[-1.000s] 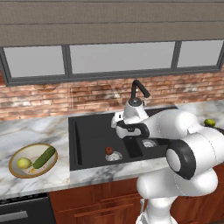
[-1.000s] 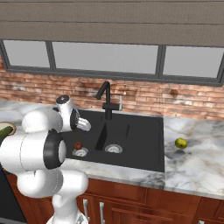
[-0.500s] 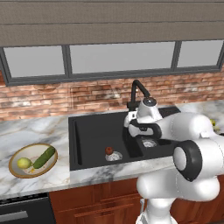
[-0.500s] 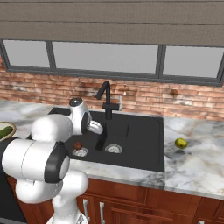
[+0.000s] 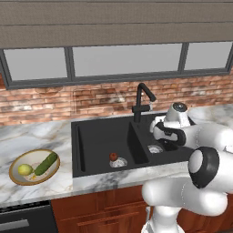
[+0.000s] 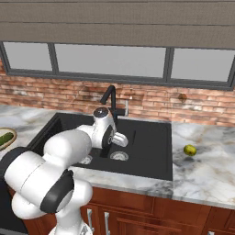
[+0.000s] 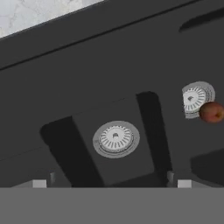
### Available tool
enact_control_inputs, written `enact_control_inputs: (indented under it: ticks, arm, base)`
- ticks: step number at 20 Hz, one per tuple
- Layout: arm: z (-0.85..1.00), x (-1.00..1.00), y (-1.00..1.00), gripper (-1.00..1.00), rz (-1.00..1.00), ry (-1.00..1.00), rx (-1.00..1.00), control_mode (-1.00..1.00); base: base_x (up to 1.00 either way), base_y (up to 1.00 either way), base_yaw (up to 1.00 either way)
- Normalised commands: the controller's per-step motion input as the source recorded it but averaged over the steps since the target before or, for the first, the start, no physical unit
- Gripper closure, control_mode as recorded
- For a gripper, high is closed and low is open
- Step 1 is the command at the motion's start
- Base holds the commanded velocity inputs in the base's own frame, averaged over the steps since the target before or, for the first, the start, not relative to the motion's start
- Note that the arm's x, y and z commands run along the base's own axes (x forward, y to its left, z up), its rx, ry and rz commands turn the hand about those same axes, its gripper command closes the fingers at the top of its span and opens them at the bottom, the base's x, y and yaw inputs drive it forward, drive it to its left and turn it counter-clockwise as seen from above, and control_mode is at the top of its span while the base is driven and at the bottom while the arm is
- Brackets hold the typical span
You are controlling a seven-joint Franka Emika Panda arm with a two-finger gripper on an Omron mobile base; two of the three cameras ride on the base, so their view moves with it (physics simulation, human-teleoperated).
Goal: There is a mixed pile of frozen fruits and vegetables on the counter. Locate all the frozen vegetables and place the items in a bowl on the counter. Take all the frozen fruits and defrost them in a running sink.
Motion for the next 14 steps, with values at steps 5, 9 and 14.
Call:
enact_control_inputs:
  ticks: [5, 9, 14]
  arm:
    - [0.0, -0.02, -0.76, -1.0, -0.07, 0.0, 0.0, -1.0]
    - [0.0, 0.0, -0.71, -1.0, -0.08, 0.0, 0.0, -1.0]
    - [0.0, 0.0, -0.69, -1.0, -0.08, 0.0, 0.0, -1.0]
  base:
    - [0.0, 0.0, 0.0]
    - [0.0, 0.0, 0.0]
    - [0.0, 0.0, 0.0]
